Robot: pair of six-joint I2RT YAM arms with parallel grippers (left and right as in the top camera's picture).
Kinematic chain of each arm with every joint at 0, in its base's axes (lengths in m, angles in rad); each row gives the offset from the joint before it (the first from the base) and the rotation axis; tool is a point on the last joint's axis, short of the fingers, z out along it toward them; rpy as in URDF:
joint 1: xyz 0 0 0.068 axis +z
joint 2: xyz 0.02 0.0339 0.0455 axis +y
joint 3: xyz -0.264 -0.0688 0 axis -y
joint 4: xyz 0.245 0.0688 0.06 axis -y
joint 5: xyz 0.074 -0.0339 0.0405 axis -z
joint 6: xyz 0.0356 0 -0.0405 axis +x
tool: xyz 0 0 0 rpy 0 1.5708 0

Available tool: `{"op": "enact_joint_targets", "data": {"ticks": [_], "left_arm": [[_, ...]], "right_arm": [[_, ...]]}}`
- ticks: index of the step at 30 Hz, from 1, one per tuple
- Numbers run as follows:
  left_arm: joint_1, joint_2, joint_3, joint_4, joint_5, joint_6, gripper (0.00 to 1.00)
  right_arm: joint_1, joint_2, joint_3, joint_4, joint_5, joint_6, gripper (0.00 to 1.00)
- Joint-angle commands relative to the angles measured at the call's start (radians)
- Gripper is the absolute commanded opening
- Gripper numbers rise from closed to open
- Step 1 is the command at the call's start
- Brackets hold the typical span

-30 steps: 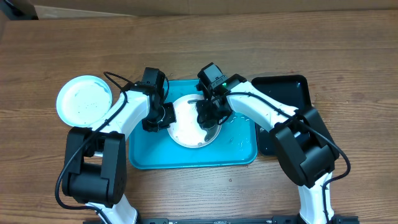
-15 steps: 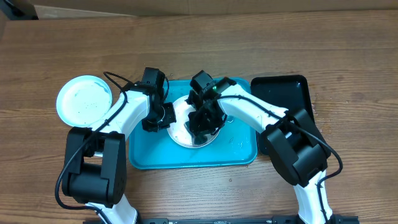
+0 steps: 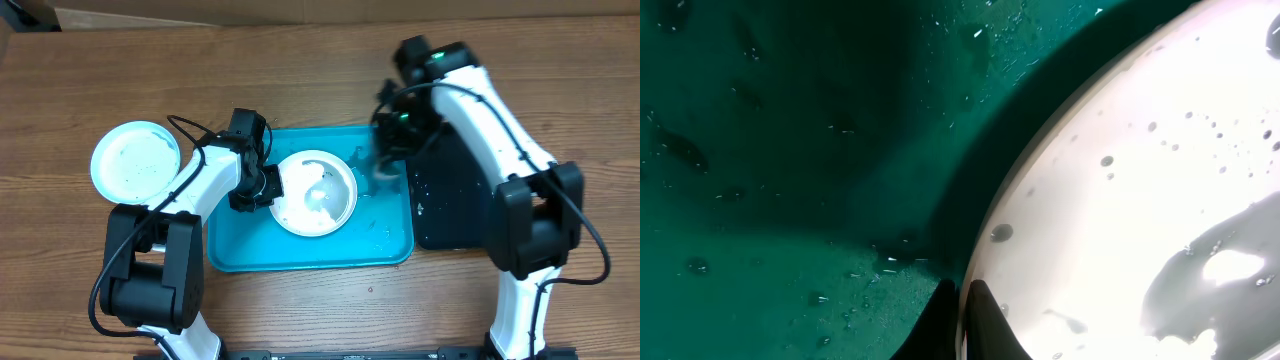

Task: Clean dirty plates on tray and stack at the side
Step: 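Return the sponge to the black tray, release it, retract the right arm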

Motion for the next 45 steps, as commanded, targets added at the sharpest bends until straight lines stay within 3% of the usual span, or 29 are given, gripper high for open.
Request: {"op": "enact_joint_targets", "data": {"ticks": [1,8,21,23,26,27,30,35,36,40,45], "left_arm": [[0.003,0.015,-0.006,0.002,-0.015,-0.014,0.04],[0.003,0.015,-0.006,0.002,-0.015,-0.014,0.04],[0.003,0.015,-0.006,0.002,-0.023,-0.013,0.04],[0.003,0.015,-0.006,0.003,-0.023,-0.014,0.04],[0.003,0.015,-0.006,0.004,-0.023,-0.014,0.04],[0.003,0.015,-0.006,0.004,-0.023,-0.014,0.05],[0.003,0.015,-0.006,0.004,-0.023,-0.014,0.09],[0.003,0.015,-0.006,0.004,-0.022,-0.014,0.12],[0.003,0.015,-0.006,0.004,-0.022,-0.014,0.13],[0.003,0.015,-0.006,-0.008,-0.022,-0.014,0.20],[0.003,0.015,-0.006,-0.035,-0.022,-0.014,0.20]], "right_arm": [[-0.077,-0.036,0.018,-0.023,0.169,-0.011,0.04],[-0.194,-0.036,-0.008,-0.043,0.268,0.000,0.04],[-0.208,-0.035,-0.220,0.086,0.369,0.000,0.04],[-0.208,-0.035,-0.220,0.090,0.369,0.000,0.12],[-0.208,-0.035,-0.220,0.094,0.369,0.000,0.34],[-0.208,-0.035,-0.219,0.093,0.369,0.000,0.46],[-0.208,-0.035,-0.187,0.061,0.369,0.000,0.61],[-0.225,-0.035,-0.057,-0.015,0.428,-0.002,0.72],[-0.235,-0.035,-0.027,-0.025,0.441,0.001,0.98],[-0.330,-0.035,0.065,-0.015,0.451,0.050,1.00],[-0.492,-0.035,0.062,0.027,0.446,0.116,1.00]]}}
